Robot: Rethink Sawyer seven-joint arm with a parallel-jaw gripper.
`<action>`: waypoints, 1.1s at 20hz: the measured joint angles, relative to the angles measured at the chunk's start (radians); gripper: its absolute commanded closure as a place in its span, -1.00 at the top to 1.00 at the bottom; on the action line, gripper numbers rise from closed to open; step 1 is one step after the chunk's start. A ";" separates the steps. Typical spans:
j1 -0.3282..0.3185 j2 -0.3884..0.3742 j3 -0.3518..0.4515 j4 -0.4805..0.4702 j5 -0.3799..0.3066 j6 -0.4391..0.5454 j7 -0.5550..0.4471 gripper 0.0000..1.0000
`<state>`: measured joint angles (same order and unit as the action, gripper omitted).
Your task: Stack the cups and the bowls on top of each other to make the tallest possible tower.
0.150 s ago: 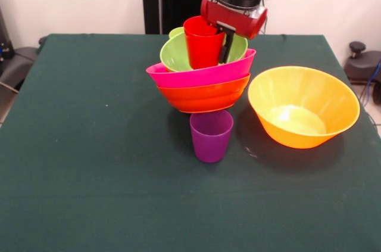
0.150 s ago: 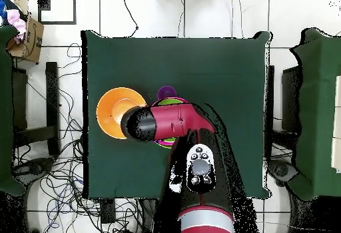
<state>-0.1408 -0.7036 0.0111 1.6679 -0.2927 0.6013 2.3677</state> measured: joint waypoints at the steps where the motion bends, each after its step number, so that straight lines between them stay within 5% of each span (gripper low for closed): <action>1: 0.000 0.000 0.000 0.000 0.000 0.000 0.000 -1.00; 22: 0.022 0.048 -0.016 -0.001 0.001 -0.078 0.000 -1.00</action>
<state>-0.1191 -0.6555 -0.0052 1.6669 -0.2922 0.5238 2.3677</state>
